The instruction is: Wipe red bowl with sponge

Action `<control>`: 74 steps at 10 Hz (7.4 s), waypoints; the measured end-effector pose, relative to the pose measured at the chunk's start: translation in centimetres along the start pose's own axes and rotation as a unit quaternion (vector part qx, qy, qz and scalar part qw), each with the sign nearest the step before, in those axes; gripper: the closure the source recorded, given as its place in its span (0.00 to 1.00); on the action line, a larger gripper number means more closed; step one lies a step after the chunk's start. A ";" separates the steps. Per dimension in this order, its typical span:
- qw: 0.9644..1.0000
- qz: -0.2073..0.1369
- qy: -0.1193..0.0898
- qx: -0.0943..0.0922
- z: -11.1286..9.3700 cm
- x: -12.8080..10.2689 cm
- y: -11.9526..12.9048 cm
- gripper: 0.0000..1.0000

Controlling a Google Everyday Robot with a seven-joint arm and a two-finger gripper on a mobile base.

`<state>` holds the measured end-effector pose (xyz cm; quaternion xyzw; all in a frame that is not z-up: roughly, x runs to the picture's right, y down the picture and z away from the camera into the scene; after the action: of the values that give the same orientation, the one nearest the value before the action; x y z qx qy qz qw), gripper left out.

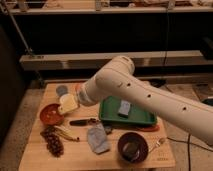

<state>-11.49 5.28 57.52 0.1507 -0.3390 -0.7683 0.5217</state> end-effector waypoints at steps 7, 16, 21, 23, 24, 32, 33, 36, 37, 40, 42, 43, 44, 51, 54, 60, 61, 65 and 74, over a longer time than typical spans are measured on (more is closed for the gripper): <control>1.000 0.001 0.000 0.001 0.0 0.0 0.0 0.20; 1.000 0.000 0.000 0.001 0.0 0.0 0.0 0.20; 1.000 0.000 0.000 -0.001 0.0 0.0 0.0 0.20; 1.000 0.000 0.000 -0.001 0.0 0.0 0.0 0.20; 1.000 0.000 0.000 -0.001 0.0 0.0 0.0 0.20; 1.000 0.003 -0.001 -0.005 -0.1 0.0 0.2 0.20; 1.000 0.013 -0.003 -0.024 -0.3 0.1 0.9 0.20; 0.995 0.044 -0.009 -0.084 -2.0 -0.4 5.6 0.20; 0.993 0.057 -0.010 -0.106 -3.1 -1.1 8.1 0.20; 0.983 0.092 -0.018 -0.160 -6.4 -3.2 14.8 0.20; 0.978 0.102 -0.023 -0.178 -7.1 -3.8 17.0 0.20; 0.979 0.100 -0.023 -0.177 -7.0 -3.8 16.9 0.20; 0.979 0.100 -0.023 -0.177 -7.0 -3.7 16.9 0.20; 0.963 0.112 -0.085 -0.229 0.1 -1.8 25.6 0.20; 0.951 0.136 -0.126 -0.246 5.9 -1.8 32.4 0.20; 0.923 0.211 -0.164 -0.277 9.3 -5.9 39.4 0.20; 0.917 0.226 -0.170 -0.281 8.4 -6.6 39.9 0.20; 0.906 0.271 -0.192 -0.264 8.9 -10.2 39.1 0.20; 0.905 0.276 -0.218 -0.239 12.2 -12.3 37.3 0.29</control>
<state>12.55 12.38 90.15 -0.2490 -0.2785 -0.6652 0.6465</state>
